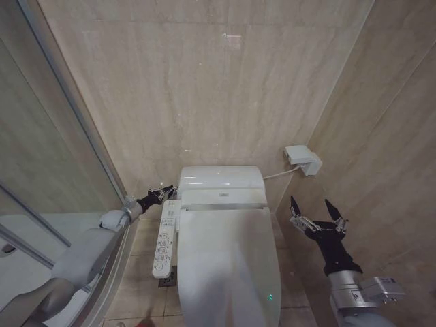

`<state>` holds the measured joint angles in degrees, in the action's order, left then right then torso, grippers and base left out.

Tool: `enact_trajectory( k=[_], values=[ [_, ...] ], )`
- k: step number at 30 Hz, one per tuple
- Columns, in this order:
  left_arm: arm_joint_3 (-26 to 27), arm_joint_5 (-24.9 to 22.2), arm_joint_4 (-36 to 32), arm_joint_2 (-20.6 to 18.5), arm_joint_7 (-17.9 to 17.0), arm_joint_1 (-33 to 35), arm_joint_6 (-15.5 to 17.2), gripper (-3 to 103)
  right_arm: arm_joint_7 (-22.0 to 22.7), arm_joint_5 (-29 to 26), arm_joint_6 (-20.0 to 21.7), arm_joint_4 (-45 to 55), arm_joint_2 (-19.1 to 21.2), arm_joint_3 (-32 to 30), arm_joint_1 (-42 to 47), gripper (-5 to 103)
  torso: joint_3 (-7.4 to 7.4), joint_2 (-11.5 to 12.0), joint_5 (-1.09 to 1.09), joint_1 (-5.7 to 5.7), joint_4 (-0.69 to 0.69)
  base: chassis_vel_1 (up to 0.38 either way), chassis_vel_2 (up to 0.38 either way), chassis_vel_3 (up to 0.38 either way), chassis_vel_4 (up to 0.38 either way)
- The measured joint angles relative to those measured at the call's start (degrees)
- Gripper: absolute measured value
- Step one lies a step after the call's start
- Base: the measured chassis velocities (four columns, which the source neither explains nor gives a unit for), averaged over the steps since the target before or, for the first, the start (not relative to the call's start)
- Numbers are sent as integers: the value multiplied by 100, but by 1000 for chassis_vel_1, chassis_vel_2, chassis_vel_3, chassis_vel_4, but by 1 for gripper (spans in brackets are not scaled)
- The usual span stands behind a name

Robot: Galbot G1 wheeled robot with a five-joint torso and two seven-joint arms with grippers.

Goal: Open the toilet lid, clean the toilet bowl with a toilet brush, close the toilet lid, and flush.

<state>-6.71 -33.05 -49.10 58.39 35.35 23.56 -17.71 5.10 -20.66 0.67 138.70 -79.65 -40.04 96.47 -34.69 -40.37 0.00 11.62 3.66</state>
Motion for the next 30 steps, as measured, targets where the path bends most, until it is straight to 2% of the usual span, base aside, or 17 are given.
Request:
enact_trajectory(
  k=[6, 12, 21, 23, 30],
  values=[
    [28, 65, 78, 5, 328, 35, -8, 0, 0, 0, 0, 0, 0, 0, 0, 100, 0, 0, 1, 0, 1, 0, 0, 0, 0],
    [65, 139, 122, 50, 394, 92, -31, 0, 0, 0, 0, 0, 0, 0, 0, 100, 1, 0, 4, 0, -5, 0, 0, 0, 0],
    [67, 355, 316, 182, 474, 43, -91, 0, 0, 0, 0, -1, 0, 0, 0, 100, 1, -1, 5, -1, -2, 0, 0, 0, 0],
    [85, 392, 427, 274, 475, 16, -121, 0, -1, 0, 0, 0, 0, 0, 0, 100, -1, 0, 4, 0, -6, 0, 0, 0, 0],
    [177, 430, 761, 611, 475, -42, -177, 0, 0, 0, 0, -1, 0, 0, 0, 100, 0, 0, 5, -1, -7, 0, 0, 0, 0]
  ],
)
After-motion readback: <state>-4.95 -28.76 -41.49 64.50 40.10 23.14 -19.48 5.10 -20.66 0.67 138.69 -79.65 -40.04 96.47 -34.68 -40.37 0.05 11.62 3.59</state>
